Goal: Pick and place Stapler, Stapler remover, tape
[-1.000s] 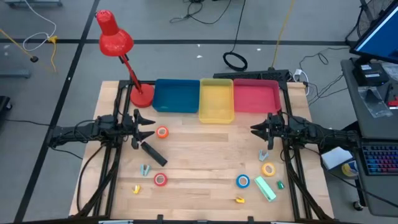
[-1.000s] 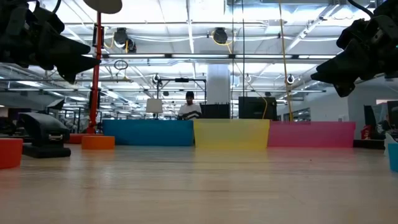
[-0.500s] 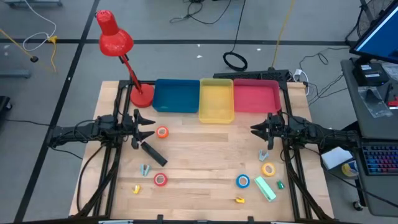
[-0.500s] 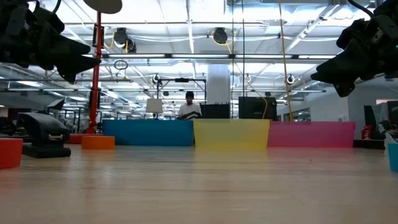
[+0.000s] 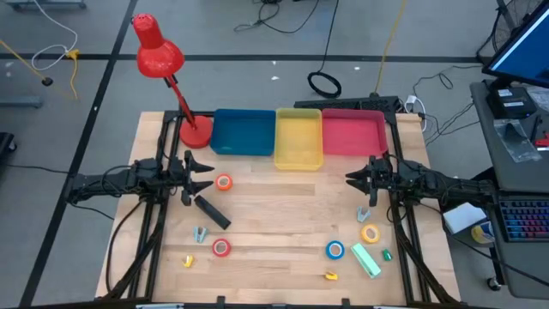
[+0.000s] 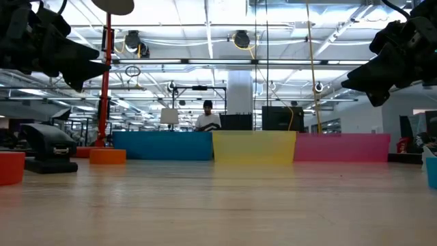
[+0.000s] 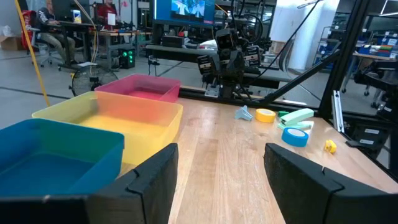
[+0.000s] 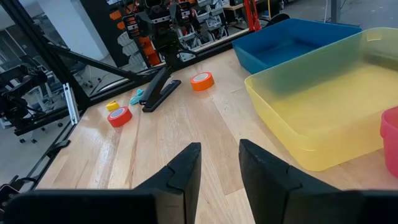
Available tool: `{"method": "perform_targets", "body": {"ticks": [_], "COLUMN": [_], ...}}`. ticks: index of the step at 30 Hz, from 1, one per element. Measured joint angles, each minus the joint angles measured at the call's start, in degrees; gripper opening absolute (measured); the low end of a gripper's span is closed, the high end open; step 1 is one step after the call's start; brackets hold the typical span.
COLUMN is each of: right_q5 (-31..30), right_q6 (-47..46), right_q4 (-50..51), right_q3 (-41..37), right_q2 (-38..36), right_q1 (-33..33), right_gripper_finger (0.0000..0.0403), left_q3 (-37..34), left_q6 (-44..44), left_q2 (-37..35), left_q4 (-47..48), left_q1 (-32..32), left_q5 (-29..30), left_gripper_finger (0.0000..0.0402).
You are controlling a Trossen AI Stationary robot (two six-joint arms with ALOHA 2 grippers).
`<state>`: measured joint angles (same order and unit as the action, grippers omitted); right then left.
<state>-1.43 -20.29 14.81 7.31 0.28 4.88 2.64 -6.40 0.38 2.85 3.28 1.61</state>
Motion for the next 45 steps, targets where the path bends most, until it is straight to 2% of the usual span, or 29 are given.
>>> {"method": "perform_targets", "body": {"ticks": [12,25,33,45], "right_q5": [0.0,-0.2,-6.3,-6.4], "right_q6": [0.0,-1.1,-7.1,-8.8], "right_q4": [-1.5,-17.5,-18.1,-20.8], "right_q3": [0.0,-0.3,-0.3,-0.1], "right_q2": [0.0,0.0,0.0,0.0], "right_q1": [0.0,0.0,0.0,0.0], "right_gripper_finger": [0.0102,0.0102,0.0102,0.0102], "left_q3": [0.0,0.0,0.0,0.0], "left_q6": [0.0,0.0,0.0,0.0], "left_q2": [0.0,0.0,0.0,0.0], "left_q4": [0.0,0.0,0.0,0.0], "left_q1": [0.0,0.0,0.0,0.0], "left_q5": [0.0,0.0,0.0,0.0], "left_gripper_finger": [0.0239,0.0239,0.0239,0.0239]}}
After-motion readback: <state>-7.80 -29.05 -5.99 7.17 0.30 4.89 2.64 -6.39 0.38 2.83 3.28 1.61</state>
